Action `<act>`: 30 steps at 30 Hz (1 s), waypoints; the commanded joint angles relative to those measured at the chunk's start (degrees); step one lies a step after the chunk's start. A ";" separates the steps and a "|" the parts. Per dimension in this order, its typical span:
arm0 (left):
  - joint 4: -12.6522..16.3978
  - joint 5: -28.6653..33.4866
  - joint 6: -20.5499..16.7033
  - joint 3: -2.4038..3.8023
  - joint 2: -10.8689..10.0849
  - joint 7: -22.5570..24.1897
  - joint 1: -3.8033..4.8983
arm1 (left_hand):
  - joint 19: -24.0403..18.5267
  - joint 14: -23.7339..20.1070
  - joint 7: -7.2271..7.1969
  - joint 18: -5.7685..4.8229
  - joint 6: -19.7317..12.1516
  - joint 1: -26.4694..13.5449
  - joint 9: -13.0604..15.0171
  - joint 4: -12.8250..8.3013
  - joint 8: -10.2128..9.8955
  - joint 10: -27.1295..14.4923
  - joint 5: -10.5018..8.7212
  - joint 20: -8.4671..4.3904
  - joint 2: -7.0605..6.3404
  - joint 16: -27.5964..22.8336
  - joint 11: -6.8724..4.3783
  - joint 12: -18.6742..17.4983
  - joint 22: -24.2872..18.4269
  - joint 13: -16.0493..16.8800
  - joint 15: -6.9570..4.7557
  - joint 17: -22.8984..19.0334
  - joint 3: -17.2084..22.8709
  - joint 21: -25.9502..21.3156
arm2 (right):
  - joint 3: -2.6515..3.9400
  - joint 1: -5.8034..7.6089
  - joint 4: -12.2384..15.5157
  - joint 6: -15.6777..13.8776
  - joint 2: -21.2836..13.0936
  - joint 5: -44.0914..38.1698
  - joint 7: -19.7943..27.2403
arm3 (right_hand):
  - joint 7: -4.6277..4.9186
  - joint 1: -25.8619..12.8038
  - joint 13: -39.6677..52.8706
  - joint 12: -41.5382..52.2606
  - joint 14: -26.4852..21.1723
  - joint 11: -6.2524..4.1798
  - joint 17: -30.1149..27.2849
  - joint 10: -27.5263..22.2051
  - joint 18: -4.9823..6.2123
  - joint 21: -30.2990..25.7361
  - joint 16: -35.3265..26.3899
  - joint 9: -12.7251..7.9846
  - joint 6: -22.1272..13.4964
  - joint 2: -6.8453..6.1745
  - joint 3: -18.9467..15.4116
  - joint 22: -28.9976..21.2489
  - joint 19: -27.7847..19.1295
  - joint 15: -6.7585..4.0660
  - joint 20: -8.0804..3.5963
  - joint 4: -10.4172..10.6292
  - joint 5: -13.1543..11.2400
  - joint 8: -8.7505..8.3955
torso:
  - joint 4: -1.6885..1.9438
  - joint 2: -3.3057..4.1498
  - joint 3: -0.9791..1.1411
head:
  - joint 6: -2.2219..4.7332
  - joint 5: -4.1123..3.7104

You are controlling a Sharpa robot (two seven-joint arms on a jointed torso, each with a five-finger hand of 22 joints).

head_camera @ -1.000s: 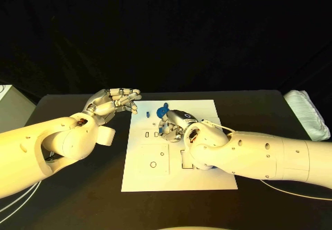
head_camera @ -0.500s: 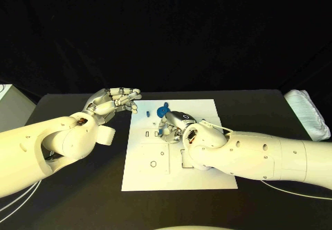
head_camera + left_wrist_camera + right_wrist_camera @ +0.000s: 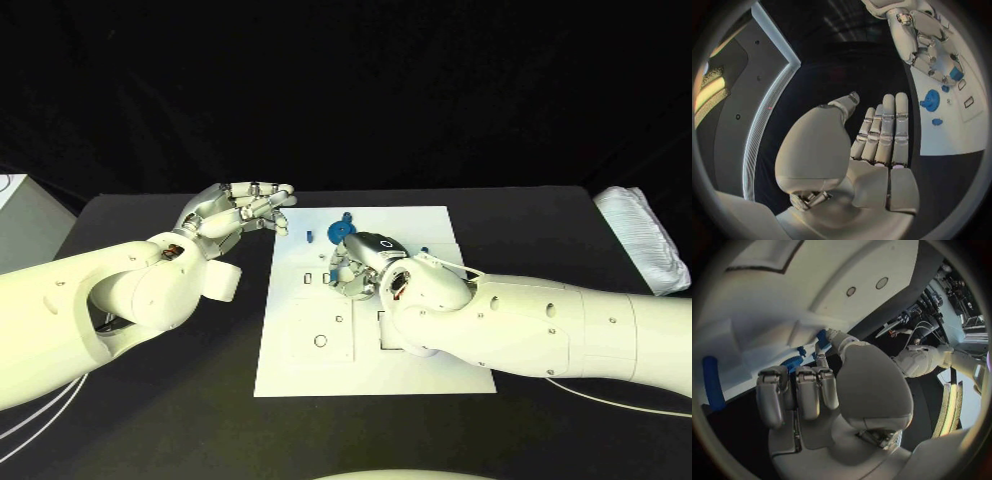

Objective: Assemble the parts on the task board

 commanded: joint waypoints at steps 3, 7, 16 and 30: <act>0.08 -0.25 1.18 0.04 0.05 0.14 0.07 | -0.36 -0.45 1.21 0.34 -0.31 -0.56 -0.09 -0.13 -0.05 -0.16 0.11 0.17 0.20 0.25 0.18 -0.14 0.05 0.08 0.07 -0.09 0.30 0.31 | -0.18 -0.23 -0.24 1.27 0.04 -1.06 -0.57 | -0.04 -0.77 15.10 0.22 5.97 0.19 15.10 6.17 -0.82 0.25 0.21 2.36 -0.41 -0.44 0.11 15.09 5.99 -0.04 -0.03 0.02 0.14 0.67 | 0.00 -0.04 0.00 | 0.02 0.00; 0.07 -0.26 1.20 0.04 0.03 0.11 0.07 | -0.36 -0.45 1.21 0.34 -0.31 -0.56 -0.09 -0.13 -0.05 -0.16 0.11 0.17 0.20 0.25 0.18 -0.14 0.05 0.08 0.07 -0.09 0.30 0.31 | -0.20 -0.24 -0.27 1.52 0.04 -1.07 -0.44 | 0.16 -1.11 15.10 0.22 5.97 0.37 15.10 6.17 -0.82 0.25 0.21 2.27 -0.84 -1.02 0.00 15.09 5.99 0.11 0.09 -0.07 -0.02 0.54 | 0.00 -0.01 0.01 | 0.02 0.01; 0.05 -0.34 1.22 0.04 0.01 0.06 0.07 | -0.36 -0.45 1.21 0.34 -0.31 -0.56 -0.09 -0.13 -0.05 -0.16 0.11 0.17 0.20 0.25 0.18 -0.14 0.05 0.08 0.07 -0.09 0.30 0.31 | -0.22 -0.25 -0.35 0.90 -0.04 -1.08 -0.22 | 1.06 -3.19 15.10 0.22 5.97 1.18 15.10 6.17 -0.82 0.25 0.21 1.70 -2.63 -2.99 -1.43 15.09 5.99 0.79 0.64 0.63 -0.63 -0.33 | 0.00 0.00 0.00 | 0.05 0.01; 0.02 -0.36 1.30 0.04 -0.01 -0.03 0.07 | -0.36 -0.45 1.21 0.34 -0.31 -0.56 -0.09 -0.13 -0.05 -0.16 0.11 0.17 0.20 0.25 0.18 -0.14 0.05 0.08 0.07 -0.09 0.30 0.31 | -0.25 -0.25 -0.55 -0.84 -0.12 -1.11 0.79 | 2.20 -3.62 12.90 -2.62 5.84 2.27 14.53 3.80 -0.82 0.25 -0.02 0.41 -5.99 -3.14 -8.63 15.09 5.99 1.80 1.74 3.25 -4.43 -2.14 | -0.01 -0.01 -0.01 | 0.06 -0.03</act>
